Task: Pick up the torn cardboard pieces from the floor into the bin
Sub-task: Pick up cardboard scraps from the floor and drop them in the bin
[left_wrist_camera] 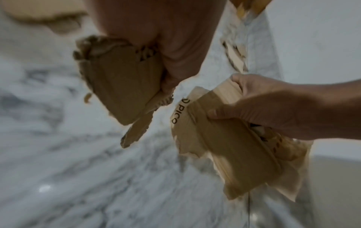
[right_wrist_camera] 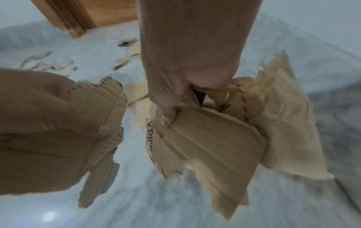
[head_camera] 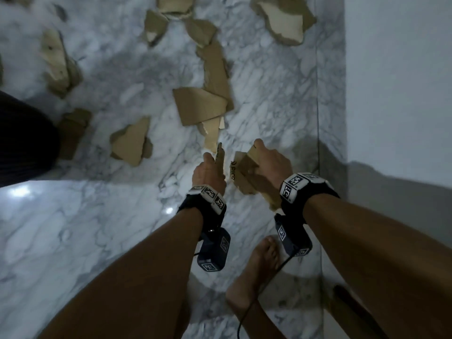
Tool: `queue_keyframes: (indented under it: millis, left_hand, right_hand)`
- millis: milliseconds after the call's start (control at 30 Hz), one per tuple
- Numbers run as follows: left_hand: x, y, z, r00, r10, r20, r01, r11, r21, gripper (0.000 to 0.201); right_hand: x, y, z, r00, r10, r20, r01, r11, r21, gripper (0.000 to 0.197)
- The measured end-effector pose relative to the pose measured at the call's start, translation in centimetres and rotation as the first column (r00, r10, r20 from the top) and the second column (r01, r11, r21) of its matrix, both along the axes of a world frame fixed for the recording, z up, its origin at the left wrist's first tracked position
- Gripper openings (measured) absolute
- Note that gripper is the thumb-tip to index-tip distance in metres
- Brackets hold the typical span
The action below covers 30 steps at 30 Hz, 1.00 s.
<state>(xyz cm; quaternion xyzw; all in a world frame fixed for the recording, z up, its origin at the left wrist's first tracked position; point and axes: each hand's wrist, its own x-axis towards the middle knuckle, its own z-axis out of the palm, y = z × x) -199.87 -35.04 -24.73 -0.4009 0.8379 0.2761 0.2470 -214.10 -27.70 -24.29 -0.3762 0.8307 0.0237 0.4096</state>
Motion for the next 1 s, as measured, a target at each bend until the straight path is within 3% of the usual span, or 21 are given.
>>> queue_keyframes:
  millis: [100, 167, 233, 433, 533, 633, 800, 867, 1000]
  left_hand:
    - [2.4, -4.6, 5.9, 0.989, 0.143, -0.028, -0.144, 0.989, -0.039, 0.075]
    - [4.4, -8.0, 10.8, 0.899, 0.416, -0.137, -0.418, 0.908, 0.013, 0.051]
    - [6.9, -11.6, 15.9, 0.784, 0.58, -0.222, -0.588, 0.808, 0.034, 0.03]
    - [18.1, -22.3, 28.5, 0.635, 0.717, -0.287, -0.762, 0.644, -0.076, 0.031]
    - [24.1, -26.7, 32.7, 0.626, 0.719, -0.303, -0.777, 0.609, -0.16, 0.038]
    - [29.2, -29.8, 34.5, 0.646, 0.688, -0.331, -0.763, 0.6, -0.241, 0.048]
    - [35.4, -33.8, 31.8, 0.54, 0.757, -0.367, -0.84, 0.463, -0.282, 0.032]
    - [36.2, -34.0, 30.4, 0.521, 0.769, -0.37, -0.853, 0.452, -0.26, 0.035]
    - [35.2, -33.1, 28.7, 0.554, 0.766, -0.325, -0.832, 0.516, -0.202, 0.038]
  right_hand:
    - [1.7, -4.5, 5.7, 0.998, 0.023, -0.051, -0.026, 0.997, -0.07, 0.049]
    - [3.3, -8.2, 10.1, 0.995, 0.063, -0.072, -0.072, 0.989, -0.131, 0.049]
    - [5.4, -12.4, 14.5, 0.992, 0.105, -0.065, -0.116, 0.971, -0.209, 0.048]
    - [16.0, -26.5, 26.6, 0.985, 0.16, 0.059, -0.122, 0.901, -0.416, 0.049]
    - [22.3, -32.3, 30.1, 0.977, 0.193, 0.091, -0.119, 0.846, -0.519, 0.046]
    - [28.3, -36.6, 31.4, 0.972, 0.209, 0.111, -0.114, 0.825, -0.554, 0.045]
    - [35.2, -39.8, 29.5, 0.969, 0.17, 0.182, -0.047, 0.843, -0.536, 0.047]
    - [35.6, -39.3, 28.3, 0.967, 0.171, 0.189, -0.057, 0.867, -0.495, 0.051]
    - [32.2, -37.0, 26.0, 0.976, 0.138, 0.17, -0.06, 0.916, -0.398, 0.047]
